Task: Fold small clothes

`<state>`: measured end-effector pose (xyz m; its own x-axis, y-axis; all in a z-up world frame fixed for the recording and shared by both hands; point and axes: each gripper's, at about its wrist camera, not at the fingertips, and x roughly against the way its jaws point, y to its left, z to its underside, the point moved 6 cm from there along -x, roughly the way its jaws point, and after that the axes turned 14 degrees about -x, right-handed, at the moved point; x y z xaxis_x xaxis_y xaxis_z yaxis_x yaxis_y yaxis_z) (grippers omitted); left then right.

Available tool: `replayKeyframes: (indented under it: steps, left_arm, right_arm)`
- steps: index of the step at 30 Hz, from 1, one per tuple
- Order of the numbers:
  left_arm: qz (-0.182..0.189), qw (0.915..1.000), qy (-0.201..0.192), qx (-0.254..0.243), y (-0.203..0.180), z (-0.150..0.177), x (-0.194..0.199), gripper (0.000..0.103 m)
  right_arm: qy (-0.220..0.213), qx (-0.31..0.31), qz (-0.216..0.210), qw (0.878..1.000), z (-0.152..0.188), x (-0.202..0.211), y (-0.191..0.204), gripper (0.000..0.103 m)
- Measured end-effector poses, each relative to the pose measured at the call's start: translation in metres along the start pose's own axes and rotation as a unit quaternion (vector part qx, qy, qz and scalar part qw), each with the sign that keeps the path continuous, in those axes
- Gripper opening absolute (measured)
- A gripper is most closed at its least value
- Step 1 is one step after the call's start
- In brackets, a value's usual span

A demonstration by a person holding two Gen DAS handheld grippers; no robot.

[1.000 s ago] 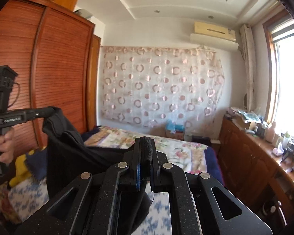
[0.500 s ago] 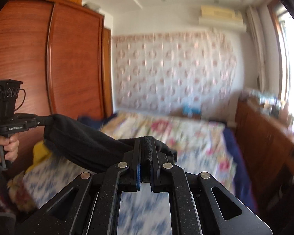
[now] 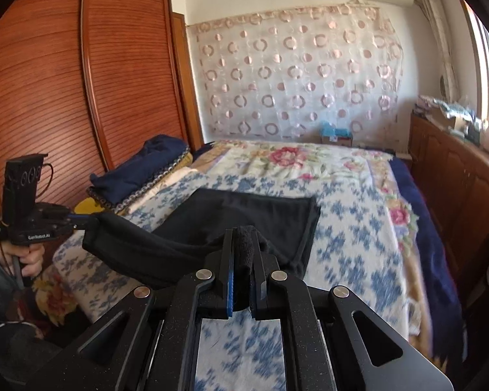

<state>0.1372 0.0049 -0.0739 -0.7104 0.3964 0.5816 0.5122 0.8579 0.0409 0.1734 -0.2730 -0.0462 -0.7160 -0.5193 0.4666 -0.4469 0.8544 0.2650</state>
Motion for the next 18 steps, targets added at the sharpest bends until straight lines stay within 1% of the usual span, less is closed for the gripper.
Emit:
replayKeyframes:
  steps: [3, 7, 15, 18]
  left_arm:
    - [-0.005, 0.9999, -0.006, 0.009, 0.016, -0.016, -0.013, 0.0]
    - [-0.01, 0.9998, -0.004, 0.019, 0.033, -0.026, -0.033, 0.0]
    - [-0.017, 0.9989, 0.003, 0.043, 0.068, -0.041, -0.076, 0.0]
    - [-0.022, 0.9985, 0.012, 0.048, 0.083, -0.044, -0.098, 0.001]
  right_arm:
    - [-0.001, 0.002, 0.005, 1.0, -0.014, -0.016, -0.005, 0.004]
    - [0.002, 0.005, 0.014, 1.0, -0.031, -0.044, -0.015, 0.004]
    - [0.021, -0.002, 0.026, 0.999, -0.054, -0.104, -0.043, 0.004]
    - [0.027, -0.007, 0.027, 0.999, -0.062, -0.125, -0.053, 0.004]
